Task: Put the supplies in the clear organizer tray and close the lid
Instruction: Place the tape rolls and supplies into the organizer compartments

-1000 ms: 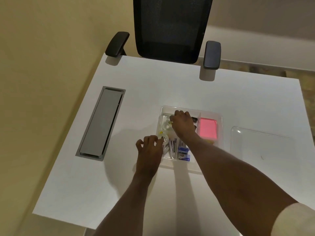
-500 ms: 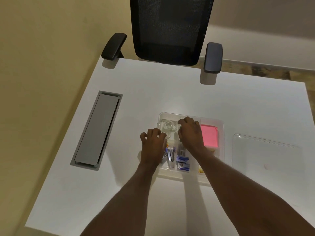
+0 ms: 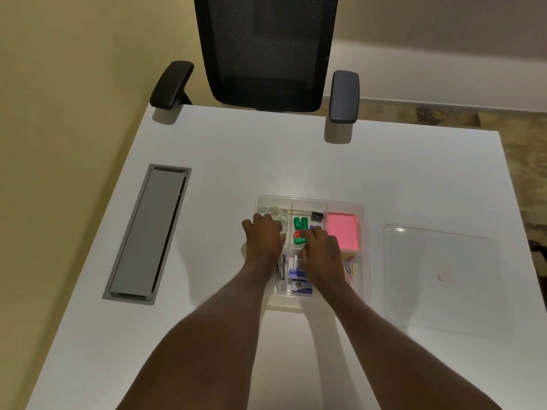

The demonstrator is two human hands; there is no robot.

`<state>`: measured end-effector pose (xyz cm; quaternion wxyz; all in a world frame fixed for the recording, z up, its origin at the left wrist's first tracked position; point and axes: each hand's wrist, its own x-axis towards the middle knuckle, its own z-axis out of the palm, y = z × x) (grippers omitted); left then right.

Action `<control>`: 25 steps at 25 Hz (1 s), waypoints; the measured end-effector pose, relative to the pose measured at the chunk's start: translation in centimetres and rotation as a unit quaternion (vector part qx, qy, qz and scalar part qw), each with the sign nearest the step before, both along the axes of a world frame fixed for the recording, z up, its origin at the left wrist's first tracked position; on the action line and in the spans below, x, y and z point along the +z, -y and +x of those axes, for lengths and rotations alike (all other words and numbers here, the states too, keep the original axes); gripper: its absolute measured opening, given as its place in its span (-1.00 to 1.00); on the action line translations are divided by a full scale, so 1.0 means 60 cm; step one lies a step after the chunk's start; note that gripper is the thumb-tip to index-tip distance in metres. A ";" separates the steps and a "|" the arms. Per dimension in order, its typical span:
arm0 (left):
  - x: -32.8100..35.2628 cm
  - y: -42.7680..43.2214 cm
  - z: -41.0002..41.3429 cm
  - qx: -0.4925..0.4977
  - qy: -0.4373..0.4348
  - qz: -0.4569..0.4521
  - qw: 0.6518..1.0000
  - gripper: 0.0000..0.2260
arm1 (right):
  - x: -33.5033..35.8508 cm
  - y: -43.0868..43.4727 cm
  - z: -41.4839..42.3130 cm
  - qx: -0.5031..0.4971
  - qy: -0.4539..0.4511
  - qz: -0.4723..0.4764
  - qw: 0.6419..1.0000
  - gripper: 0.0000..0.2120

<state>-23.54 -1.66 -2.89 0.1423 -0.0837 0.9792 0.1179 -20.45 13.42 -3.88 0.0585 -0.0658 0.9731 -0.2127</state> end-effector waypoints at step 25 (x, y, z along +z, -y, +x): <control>-0.068 0.145 0.186 0.093 -0.102 0.041 0.990 -0.62 | 0.058 0.055 -0.067 0.148 -0.033 0.143 0.978 -0.69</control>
